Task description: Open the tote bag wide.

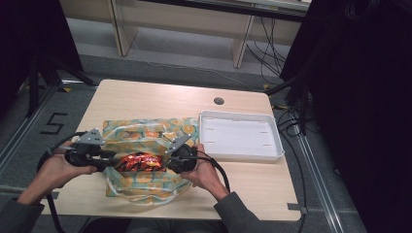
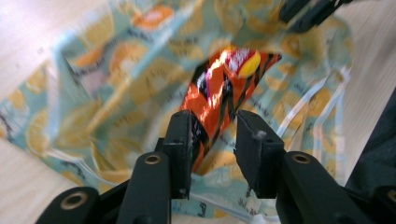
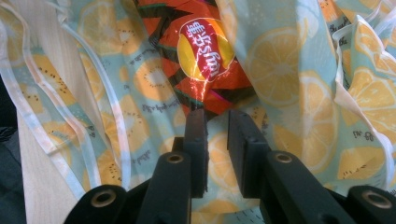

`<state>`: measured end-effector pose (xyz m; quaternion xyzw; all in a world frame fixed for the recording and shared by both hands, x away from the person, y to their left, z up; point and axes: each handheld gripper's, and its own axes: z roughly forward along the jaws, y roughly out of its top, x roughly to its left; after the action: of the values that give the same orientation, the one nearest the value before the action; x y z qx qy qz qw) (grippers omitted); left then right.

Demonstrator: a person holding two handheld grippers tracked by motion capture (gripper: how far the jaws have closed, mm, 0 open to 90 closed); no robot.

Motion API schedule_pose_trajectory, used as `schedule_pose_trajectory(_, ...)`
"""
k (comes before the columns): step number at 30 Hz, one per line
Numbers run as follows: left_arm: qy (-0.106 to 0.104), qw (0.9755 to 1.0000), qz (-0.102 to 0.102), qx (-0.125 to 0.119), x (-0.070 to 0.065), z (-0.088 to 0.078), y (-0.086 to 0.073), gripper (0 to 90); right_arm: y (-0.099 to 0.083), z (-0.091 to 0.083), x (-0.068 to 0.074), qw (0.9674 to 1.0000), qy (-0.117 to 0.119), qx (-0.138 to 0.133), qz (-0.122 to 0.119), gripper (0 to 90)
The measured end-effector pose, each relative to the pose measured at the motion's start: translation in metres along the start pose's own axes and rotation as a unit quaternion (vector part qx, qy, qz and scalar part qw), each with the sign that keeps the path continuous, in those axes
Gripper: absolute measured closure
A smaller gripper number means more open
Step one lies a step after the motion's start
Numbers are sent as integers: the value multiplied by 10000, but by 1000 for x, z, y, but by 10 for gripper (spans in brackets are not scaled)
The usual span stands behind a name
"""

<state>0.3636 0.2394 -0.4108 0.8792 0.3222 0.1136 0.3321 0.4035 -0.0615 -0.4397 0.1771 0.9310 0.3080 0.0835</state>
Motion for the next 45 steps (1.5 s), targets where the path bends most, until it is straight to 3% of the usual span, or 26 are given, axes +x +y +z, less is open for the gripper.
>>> schedule_pose_trajectory(2,8,9999,-115,79,1,8,-7,613,0,1,-1,10000,3,-16,-75,761)
schedule_pose_trajectory(5,-5,9998,-91,165,1,15,-11,573,1,1,-1,9999,-57,2,-134,753)
schedule_pose_trajectory(9,-44,10000,-55,-25,-5,27,-12,540,0,2,0,9999,-23,14,-105,744)
schedule_pose_trajectory(11,23,9998,-189,35,-7,33,-12,524,-1,2,0,10000,-33,11,-92,740)
schedule_pose_trajectory(12,42,9998,-115,183,-6,35,-12,522,-1,1,1,10000,12,27,5,738)
schedule_pose_trajectory(14,206,9994,-103,269,-5,39,-14,508,-2,1,1,10000,19,-7,0,735)
schedule_pose_trajectory(17,262,9987,-36,436,-4,45,-18,491,-2,0,1,10000,24,-9,15,727)
schedule_pose_trajectory(22,366,9978,-50,555,-4,55,-23,483,-4,0,3,9999,3,6,109,720)
schedule_pose_trajectory(24,417,9973,-63,597,-2,61,-23,489,-4,0,1,10000,-26,8,-56,714)
schedule_pose_trajectory(31,472,9968,-25,639,-1,67,-23,567,-7,0,2,9999,104,41,44,712)
schedule_pose_trajectory(33,531,9965,39,646,-1,67,-22,627,-8,0,1,10000,61,-1,69,712)
schedule_pose_trajectory(36,570,9957,141,712,-2,64,-20,786,-9,-2,2,9999,94,20,137,712)
schedule_pose_trajectory(38,653,9947,235,758,-3,62,-16,878,-9,-1,1,9999,113,-25,37,712)
schedule_pose_trajectory(42,532,9938,633,738,-4,54,-10,890,-10,-5,2,9998,108,-24,149,712)
schedule_pose_trajectory(43,464,9950,520,719,-7,52,-10,891,-10,-5,0,9999,91,-84,23,712)
schedule_pose_trajectory(45,334,9948,618,731,-10,46,-6,891,-10,-7,-1,9999,129,-110,30,709)
